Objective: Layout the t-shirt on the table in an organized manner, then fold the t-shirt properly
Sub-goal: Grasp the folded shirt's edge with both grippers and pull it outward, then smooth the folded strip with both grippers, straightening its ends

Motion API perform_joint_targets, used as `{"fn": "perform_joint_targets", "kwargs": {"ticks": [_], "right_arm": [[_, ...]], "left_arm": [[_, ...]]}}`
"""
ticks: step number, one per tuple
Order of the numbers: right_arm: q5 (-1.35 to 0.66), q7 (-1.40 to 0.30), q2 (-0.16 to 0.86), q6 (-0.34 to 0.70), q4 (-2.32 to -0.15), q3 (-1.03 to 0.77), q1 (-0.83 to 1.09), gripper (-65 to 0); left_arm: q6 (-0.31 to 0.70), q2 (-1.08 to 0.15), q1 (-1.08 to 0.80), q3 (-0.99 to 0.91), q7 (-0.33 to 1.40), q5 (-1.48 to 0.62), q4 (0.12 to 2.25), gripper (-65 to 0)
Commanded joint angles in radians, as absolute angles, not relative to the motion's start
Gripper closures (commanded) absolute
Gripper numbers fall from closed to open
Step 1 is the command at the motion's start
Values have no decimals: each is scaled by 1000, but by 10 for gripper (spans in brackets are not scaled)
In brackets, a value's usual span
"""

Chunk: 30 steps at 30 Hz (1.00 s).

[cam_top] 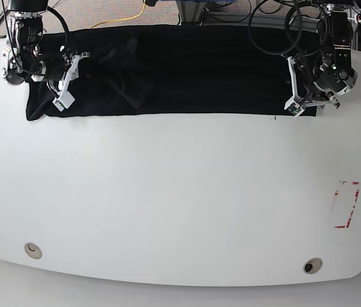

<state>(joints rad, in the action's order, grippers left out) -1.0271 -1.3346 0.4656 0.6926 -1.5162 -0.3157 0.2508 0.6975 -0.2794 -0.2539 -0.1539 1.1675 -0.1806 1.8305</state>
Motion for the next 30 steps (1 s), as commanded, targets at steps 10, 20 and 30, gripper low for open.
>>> {"fn": "perform_joint_targets", "kwargs": {"ticks": [10, 20, 30], "right_arm": [[-782, -1179, 470, 698, -1529, -341, 214, 0], [-585, -1095, 437, 698, -1524, -340, 142, 0], [-529, -1092, 426, 698, -1400, -338, 25, 0]], "left_arm": [[698, -292, -148, -157, 1095, -186, 1675, -318], [698, -292, -12, -125, 1092, -186, 1561, -318], [698, -306, 76, -33, 1092, -186, 1537, -318]]}}
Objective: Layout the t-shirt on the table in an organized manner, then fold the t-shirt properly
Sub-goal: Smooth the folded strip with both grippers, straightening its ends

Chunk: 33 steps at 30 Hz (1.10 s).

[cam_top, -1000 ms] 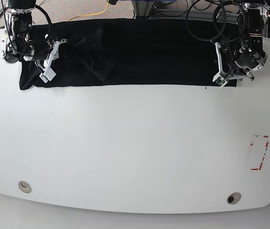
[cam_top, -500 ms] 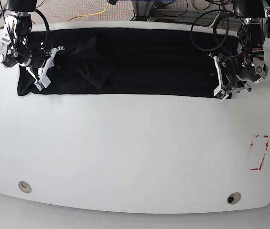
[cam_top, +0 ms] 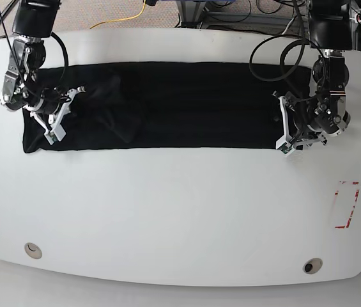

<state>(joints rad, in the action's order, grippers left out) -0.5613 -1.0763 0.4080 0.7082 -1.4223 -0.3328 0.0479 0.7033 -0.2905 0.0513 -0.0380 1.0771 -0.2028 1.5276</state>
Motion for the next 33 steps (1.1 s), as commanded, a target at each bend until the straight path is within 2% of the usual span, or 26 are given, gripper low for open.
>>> {"fn": "perform_joint_targets", "kwargs": {"ticks": [1, 9, 18, 25, 33], "right_arm": [[-530, -1092, 426, 698, -1395, -341, 19, 0], [-533, -1092, 426, 698, -1417, -343, 13, 0], [-579, -1164, 418, 698, -1601, -343, 16, 0], [-622, -1175, 423, 698, -1638, -344, 18, 0], [-616, -1175, 420, 698, -1635, -343, 21, 0]], "left_arm": [[698, -306, 82, -30, 1092, -186, 1538, -318], [698, -306, 87, -33, 1096, -194, 1624, -318], [698, -285, 88, -134, 1158, -216, 1808, -326], [698, -277, 97, -303, 1198, -380, 1814, -383], [698, -272, 77, -524, 1276, -636, 1715, -396]]}}
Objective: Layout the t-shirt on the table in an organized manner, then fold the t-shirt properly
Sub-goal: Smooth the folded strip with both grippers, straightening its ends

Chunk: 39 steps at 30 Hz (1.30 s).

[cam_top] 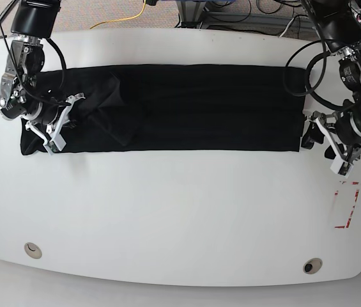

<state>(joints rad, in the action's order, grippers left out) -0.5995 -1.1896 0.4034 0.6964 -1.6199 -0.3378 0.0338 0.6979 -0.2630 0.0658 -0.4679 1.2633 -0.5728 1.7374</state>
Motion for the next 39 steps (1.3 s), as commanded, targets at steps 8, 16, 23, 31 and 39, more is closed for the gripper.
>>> {"fn": "perform_joint_targets", "kwargs": {"ticks": [8, 16, 23, 31, 39], "right_arm": [[-615, -1175, 423, 698, -1633, -343, 33, 0], [-618, -1175, 418, 698, -1633, -341, 35, 0], [-622, -1175, 418, 698, -1633, -338, 35, 0], [-622, -1175, 418, 698, -1633, -338, 35, 0], [-622, -1175, 418, 698, -1635, -340, 35, 0]], "left_arm": [[698, -274, 16, -633, 1307, -662, 1589, -396], [698, -275, -50, -638, 1307, -664, 1517, -396], [698, -255, -59, -633, 1305, -659, 1472, -396], [698, -237, -28, -588, 1274, -656, 1392, -394], [698, -234, -15, -487, 1247, -664, 1371, -394]]}}
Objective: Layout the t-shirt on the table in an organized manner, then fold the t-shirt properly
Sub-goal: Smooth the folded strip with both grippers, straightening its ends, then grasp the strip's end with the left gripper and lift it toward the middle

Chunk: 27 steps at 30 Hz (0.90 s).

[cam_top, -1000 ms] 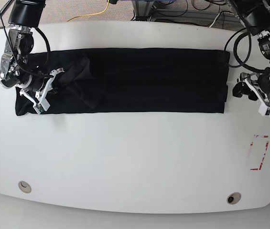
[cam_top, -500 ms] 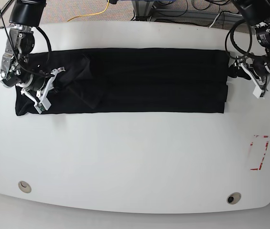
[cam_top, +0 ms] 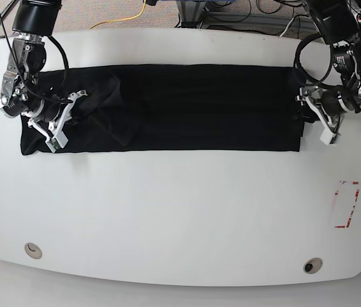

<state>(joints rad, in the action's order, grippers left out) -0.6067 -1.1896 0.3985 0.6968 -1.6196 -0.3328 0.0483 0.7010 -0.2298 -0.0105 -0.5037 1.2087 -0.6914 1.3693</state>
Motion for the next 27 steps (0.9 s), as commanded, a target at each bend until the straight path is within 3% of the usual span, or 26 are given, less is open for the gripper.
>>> {"fn": "perform_joint_targets", "kwargs": {"ticks": [1, 18, 21, 24, 27], "right_arm": [[-622, -1175, 418, 698, -1635, -340, 35, 0], [-624, -1175, 417, 698, -1635, -343, 35, 0], [-624, -1175, 417, 698, -1635, -343, 35, 0], [-624, -1175, 417, 698, -1635, -343, 35, 0], [-624, -1175, 417, 698, -1635, -343, 35, 0]], "left_arm": [[698, -234, -15, -479, 1247, -664, 1371, -394], [698, -199, -13, -463, 1247, -659, 1371, -389], [698, -200, -13, -463, 1247, -657, 1371, -328], [698, -206, -13, -463, 1247, -656, 1371, -185], [698, -209, -16, -461, 1247, -656, 1369, -93]]}}
